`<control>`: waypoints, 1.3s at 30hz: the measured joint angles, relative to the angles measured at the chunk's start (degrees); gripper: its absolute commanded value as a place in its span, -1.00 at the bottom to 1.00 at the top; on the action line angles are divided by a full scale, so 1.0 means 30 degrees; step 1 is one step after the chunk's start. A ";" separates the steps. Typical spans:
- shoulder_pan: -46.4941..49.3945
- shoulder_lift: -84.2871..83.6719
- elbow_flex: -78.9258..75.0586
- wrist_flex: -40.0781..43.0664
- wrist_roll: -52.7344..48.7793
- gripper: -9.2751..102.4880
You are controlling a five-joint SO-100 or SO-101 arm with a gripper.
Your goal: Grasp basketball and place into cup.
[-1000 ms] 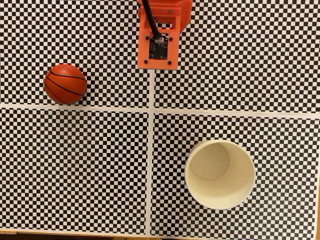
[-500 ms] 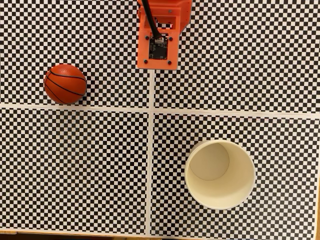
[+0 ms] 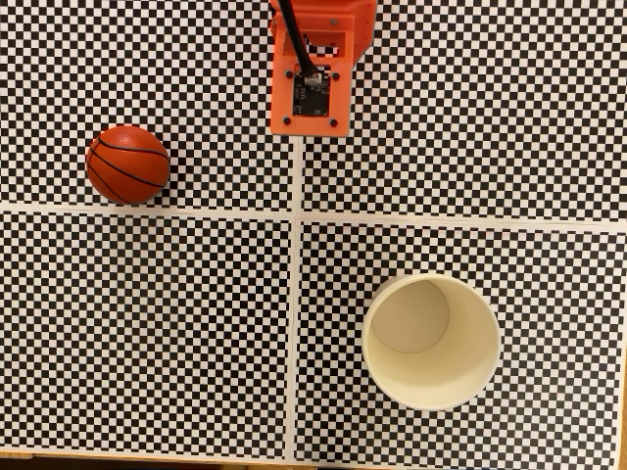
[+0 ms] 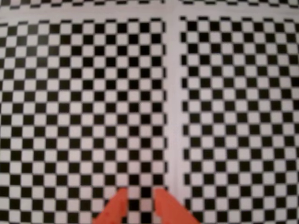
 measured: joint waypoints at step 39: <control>0.4951 -2.1328 -1.8281 0.1289 0.5303 -0.84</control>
